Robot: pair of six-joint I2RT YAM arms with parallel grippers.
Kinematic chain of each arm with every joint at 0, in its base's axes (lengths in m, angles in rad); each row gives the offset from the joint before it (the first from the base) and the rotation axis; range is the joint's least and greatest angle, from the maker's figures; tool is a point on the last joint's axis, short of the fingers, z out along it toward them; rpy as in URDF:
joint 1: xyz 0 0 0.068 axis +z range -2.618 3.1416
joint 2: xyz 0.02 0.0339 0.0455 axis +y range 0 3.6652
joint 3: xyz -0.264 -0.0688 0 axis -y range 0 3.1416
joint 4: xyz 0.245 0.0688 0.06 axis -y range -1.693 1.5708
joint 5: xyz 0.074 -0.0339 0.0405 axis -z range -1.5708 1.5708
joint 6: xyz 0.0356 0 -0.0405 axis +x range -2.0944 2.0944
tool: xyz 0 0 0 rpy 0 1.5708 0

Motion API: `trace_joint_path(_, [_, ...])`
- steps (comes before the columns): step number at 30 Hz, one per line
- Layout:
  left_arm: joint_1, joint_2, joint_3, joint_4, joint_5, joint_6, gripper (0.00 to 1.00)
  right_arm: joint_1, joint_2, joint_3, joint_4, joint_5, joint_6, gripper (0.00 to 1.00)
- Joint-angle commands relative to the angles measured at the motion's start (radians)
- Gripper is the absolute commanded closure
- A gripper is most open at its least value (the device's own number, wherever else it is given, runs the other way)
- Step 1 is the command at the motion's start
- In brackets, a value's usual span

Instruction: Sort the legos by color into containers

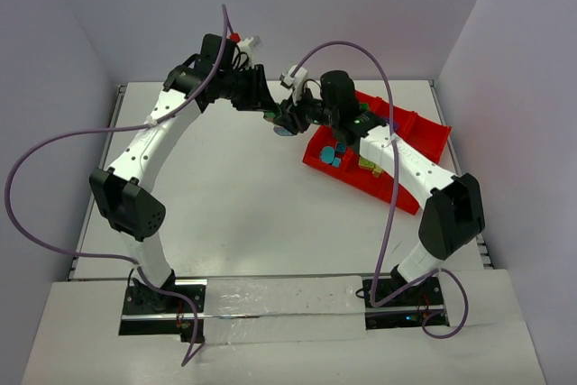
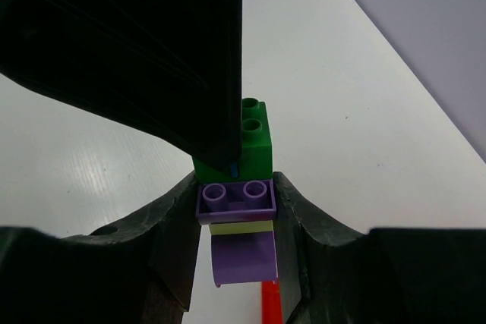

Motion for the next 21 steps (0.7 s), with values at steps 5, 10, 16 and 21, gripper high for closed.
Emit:
trace_joint_path(5, [0.027,-0.08,-0.027,0.039,0.05,0.001,1.0,0.003,-0.045,-0.051,0.085,0.037,0.045,1.0])
trace_joint_path(10, [0.11,-0.121,-0.065,0.061,0.064,-0.004,1.0,0.0,-0.099,-0.166,0.144,0.042,0.053,1.0])
trace_joint_path(16, [0.178,-0.167,-0.128,0.103,0.045,-0.026,1.0,0.0,-0.057,-0.16,0.108,0.033,0.144,1.0])
trace_joint_path(21, [0.184,-0.194,-0.162,0.109,-0.109,-0.092,1.0,0.023,0.06,-0.078,0.067,0.123,0.258,1.0])
